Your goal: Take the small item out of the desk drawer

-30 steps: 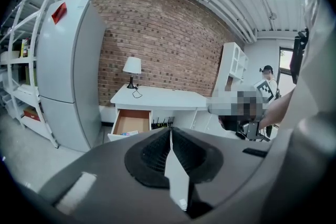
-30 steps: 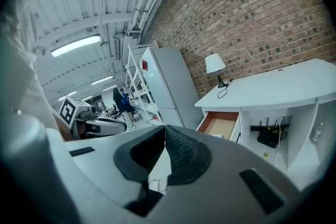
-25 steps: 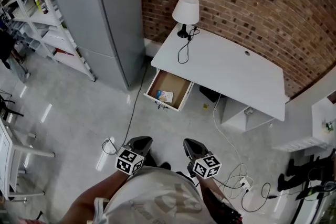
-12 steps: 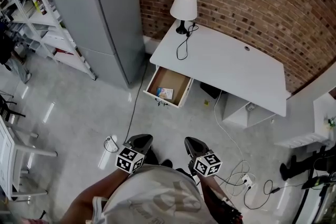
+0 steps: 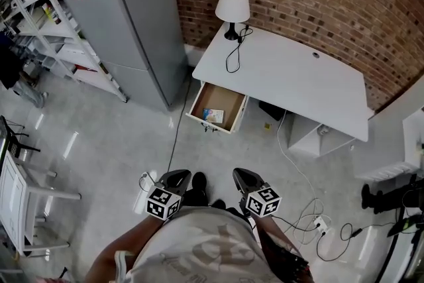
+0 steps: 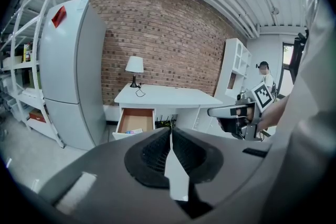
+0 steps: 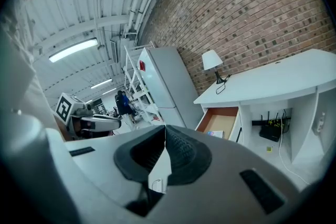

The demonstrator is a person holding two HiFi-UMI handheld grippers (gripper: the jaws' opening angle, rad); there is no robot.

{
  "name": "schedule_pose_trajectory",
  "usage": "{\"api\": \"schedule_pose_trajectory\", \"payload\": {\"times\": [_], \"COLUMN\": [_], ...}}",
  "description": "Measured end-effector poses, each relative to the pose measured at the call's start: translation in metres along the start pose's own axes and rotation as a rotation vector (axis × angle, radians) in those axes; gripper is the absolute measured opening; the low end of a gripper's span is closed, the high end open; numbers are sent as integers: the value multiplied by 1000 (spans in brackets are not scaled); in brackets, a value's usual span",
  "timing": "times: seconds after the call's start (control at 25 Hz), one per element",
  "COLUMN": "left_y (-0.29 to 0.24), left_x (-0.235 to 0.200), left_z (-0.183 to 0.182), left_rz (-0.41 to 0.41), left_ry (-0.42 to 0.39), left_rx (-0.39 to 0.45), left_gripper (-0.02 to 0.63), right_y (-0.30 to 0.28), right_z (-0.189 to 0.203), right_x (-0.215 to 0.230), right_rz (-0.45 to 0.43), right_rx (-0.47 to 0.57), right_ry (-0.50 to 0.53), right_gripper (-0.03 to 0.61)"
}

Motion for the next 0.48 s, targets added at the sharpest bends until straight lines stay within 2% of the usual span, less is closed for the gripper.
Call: {"api": "schedule_pose_trajectory", "payload": {"times": [0.24, 0.48], "left_y": [-14, -57], "left_x": [-11, -1], "left_z": [1, -25], "left_rz": [20, 123], "left_ry": [22, -47], "left_rx": [-23, -39], "left_gripper": [17, 17], "right_y": [-4, 9], "right_z": [-1, 4], "right_x": [6, 31], "right_rz": [24, 97], "right_rx": [4, -15], "right_ry": [-19, -63], "right_gripper": [6, 6]}}
Point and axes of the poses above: the fingertips, and each gripper's own axes: y backward along the fingers, x to its right, z out of its underside, the point moved 6 cm from there along y, backward along the fingers, and after that the axes turned 7 degrees about -x, right-handed, at the moved point
